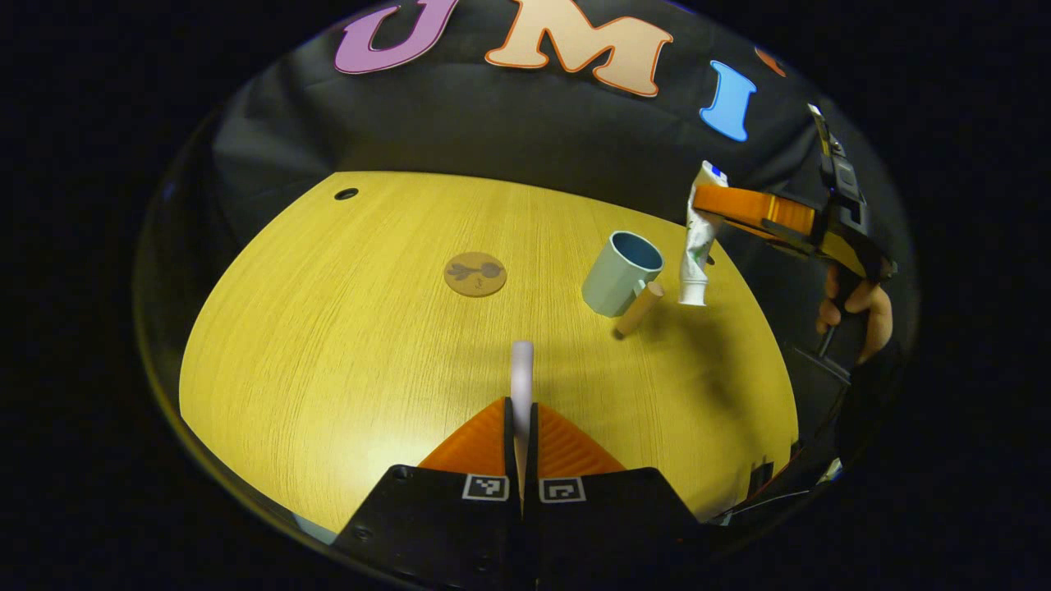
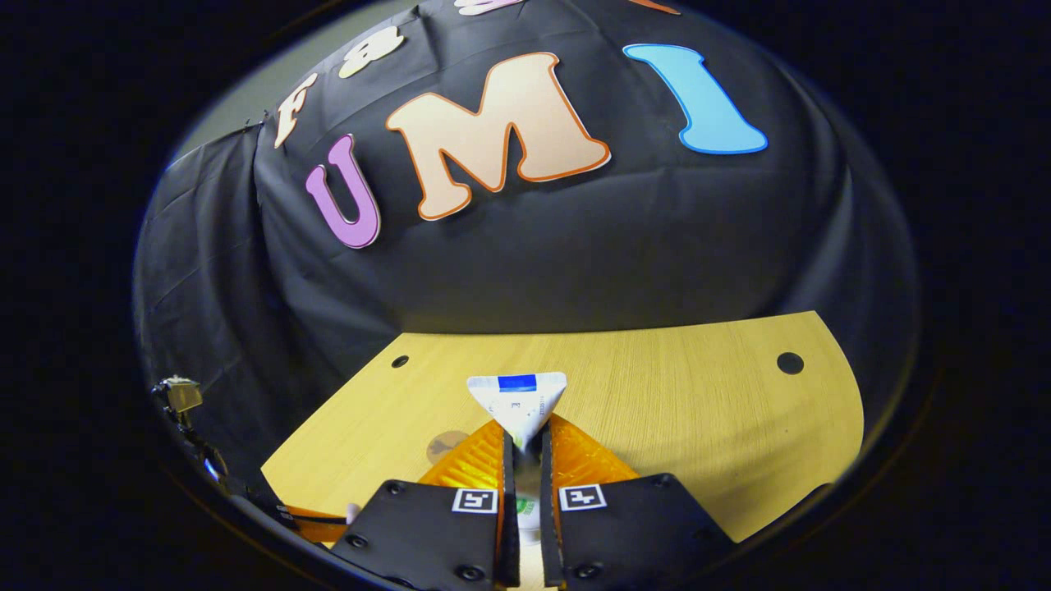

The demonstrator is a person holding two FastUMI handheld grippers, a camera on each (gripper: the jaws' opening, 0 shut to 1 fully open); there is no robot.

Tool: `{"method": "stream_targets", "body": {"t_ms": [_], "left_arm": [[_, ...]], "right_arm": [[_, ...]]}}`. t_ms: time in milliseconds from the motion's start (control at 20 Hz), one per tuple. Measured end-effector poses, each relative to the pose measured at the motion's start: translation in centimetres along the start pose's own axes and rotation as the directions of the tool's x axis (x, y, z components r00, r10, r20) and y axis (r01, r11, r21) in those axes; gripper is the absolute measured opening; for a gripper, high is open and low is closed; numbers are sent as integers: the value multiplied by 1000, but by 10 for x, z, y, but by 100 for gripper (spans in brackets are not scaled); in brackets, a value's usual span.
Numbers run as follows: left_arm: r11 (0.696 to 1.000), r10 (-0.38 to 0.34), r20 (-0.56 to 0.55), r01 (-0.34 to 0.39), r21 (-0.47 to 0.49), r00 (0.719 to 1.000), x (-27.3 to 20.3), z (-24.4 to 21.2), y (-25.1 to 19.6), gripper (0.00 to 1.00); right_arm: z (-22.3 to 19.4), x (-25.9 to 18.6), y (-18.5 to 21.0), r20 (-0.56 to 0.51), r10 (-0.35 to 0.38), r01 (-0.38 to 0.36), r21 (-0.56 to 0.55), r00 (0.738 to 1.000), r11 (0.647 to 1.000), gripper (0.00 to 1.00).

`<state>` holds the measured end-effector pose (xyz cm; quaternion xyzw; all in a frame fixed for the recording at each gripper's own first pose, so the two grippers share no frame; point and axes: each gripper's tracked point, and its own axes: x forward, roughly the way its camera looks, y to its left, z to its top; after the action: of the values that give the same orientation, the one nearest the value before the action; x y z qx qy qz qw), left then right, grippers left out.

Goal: Put the toothbrush and toothpaste on the desktop into the cup, then pick up the cup and place it on the coaster on the desktop.

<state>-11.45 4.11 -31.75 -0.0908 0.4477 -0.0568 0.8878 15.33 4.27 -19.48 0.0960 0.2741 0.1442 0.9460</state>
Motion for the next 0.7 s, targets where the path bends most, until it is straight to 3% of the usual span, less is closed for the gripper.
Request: {"method": "stream_targets", "body": {"t_ms": [400,700], "left_arm": [[998,48,58,-45,-53,997,-8,7,-12,0],[998,21,114,-15,-55,993,-7,26,-29,0]], "right_arm": [[20,56,-11,92,-10,6,40,996,999,13],[-13,77,-6,26,-11,11,-20,1000,1000,13]]}}
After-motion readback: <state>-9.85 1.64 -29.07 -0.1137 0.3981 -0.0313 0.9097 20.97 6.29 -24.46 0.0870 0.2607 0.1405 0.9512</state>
